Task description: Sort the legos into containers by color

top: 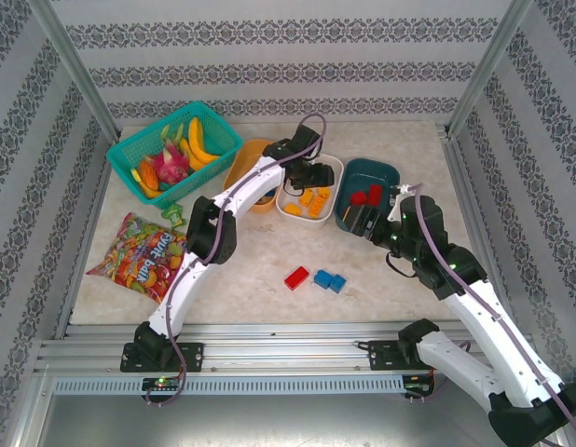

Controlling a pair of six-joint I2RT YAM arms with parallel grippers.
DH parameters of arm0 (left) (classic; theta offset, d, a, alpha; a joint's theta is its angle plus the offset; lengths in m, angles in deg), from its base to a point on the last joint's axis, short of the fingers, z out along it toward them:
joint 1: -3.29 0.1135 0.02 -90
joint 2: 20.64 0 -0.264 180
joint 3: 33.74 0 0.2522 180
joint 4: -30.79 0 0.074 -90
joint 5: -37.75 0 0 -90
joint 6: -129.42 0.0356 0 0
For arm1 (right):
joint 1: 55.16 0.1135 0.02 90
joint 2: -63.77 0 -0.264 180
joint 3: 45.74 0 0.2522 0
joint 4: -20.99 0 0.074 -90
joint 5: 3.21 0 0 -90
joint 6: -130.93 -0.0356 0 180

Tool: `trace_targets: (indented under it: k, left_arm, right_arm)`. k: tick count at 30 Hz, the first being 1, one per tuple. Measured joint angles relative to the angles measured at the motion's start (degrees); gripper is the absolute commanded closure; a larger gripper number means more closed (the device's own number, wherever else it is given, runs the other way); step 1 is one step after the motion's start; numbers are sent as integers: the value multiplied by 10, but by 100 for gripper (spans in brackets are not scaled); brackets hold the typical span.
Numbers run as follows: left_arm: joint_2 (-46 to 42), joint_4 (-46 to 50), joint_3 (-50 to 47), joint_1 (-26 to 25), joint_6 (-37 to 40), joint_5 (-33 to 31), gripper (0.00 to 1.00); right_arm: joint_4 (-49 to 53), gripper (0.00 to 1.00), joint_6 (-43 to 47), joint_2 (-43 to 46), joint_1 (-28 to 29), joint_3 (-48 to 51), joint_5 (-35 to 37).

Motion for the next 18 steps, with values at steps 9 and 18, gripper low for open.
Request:
trace_targets:
  k: [9,18]
  left_arm:
    - [-264,-9,-222,-2,8,-13,37]
    - [-466,-32,-525,-73,53,3,36]
  right_arm:
    - [89,28,-19,-26,2,-30,24]
    - [172,30,-30,-35,43,-49,45]
